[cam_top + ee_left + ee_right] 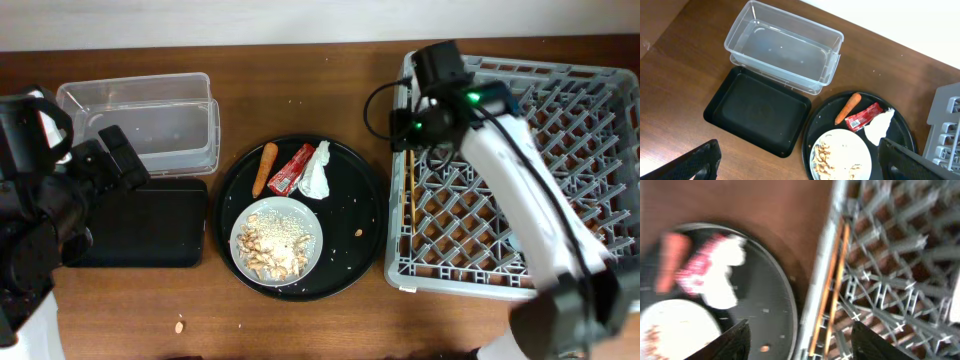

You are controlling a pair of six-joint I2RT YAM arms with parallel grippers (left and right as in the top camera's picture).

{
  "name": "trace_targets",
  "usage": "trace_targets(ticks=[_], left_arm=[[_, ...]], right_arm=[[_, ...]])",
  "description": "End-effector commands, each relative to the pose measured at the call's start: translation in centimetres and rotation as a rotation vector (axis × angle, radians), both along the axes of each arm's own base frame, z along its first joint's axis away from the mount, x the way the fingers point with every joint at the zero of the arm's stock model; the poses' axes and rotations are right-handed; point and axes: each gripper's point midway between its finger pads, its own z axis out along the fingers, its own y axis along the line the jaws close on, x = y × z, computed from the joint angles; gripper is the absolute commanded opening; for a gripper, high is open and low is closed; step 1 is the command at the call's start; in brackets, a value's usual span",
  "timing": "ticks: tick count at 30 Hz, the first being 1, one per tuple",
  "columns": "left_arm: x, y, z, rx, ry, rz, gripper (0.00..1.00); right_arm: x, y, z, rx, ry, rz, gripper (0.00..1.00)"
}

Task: Sort waste into correct bins and load items into the dishwasher rack

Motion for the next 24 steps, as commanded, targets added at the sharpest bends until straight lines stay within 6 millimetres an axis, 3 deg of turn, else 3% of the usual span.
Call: trace_targets(ticks=[1,3,9,10,12,13,14,16,18,21,23,24], left_arm=[[-0.1,0.3,0.3,0.005,-0.013,0.021,0.99],[-0.1,0.3,0.3,0.005,-0.013,0.02,0.99],[-0.1,0.3,0.3,0.004,-0.013,0.02,0.99],[-0.1,0.3,0.3,0.005,-0.014,0.021,0.99],[-0.1,0.3,0.4,0.004,-0.015,0.02,0.99],[-0.1,0.3,0.4,0.005,-0.016,0.02,0.99],[-0.1,0.3,0.4,0.005,-0.016,0.02,0.99],[-0.1,0.3,0.4,0.005,-0.016,0.02,0.99],[-0.1,0.3,0.4,0.005,-0.016,0.02,0.99],[-0.1,0.3,0.4,0.005,-0.016,0.02,0.99],[-0.1,0.3,0.4,0.005,-0.016,0.02,0.99],[-0.1,0.3,0.4,0.005,-0.016,0.02,0.99]], right_arm=[[-2.7,1.2,8.3,0.082,-0.201,0.106,0.65],[-4.8,2.0,11.1,0.142,-0.258,0.183,0.65],[-6.9,1.6,14.1,0.146,-0.344,0.226,0.66],[-7.4,1.4,15.4,0.153,-0.388,0.226,0.66],[-9.8,0.1,20.0,0.149,-0.551,0.216,0.68],[-12.2,-1.3,22.3,0.115,-0.644,0.216,0.72],[-13.5,-1.7,23.3,0.12,-0.682,0.218,0.98],[-16.0,-2.4,25.2,0.134,-0.756,0.216,0.98],[-17.3,-2.8,26.0,0.141,-0.793,0.215,0.98],[-17.4,-2.8,26.1,0.141,-0.796,0.214,0.98],[-17.7,-2.9,24.8,0.131,-0.741,0.216,0.98],[-18.0,-3.8,23.2,0.082,-0.681,0.189,0.98]])
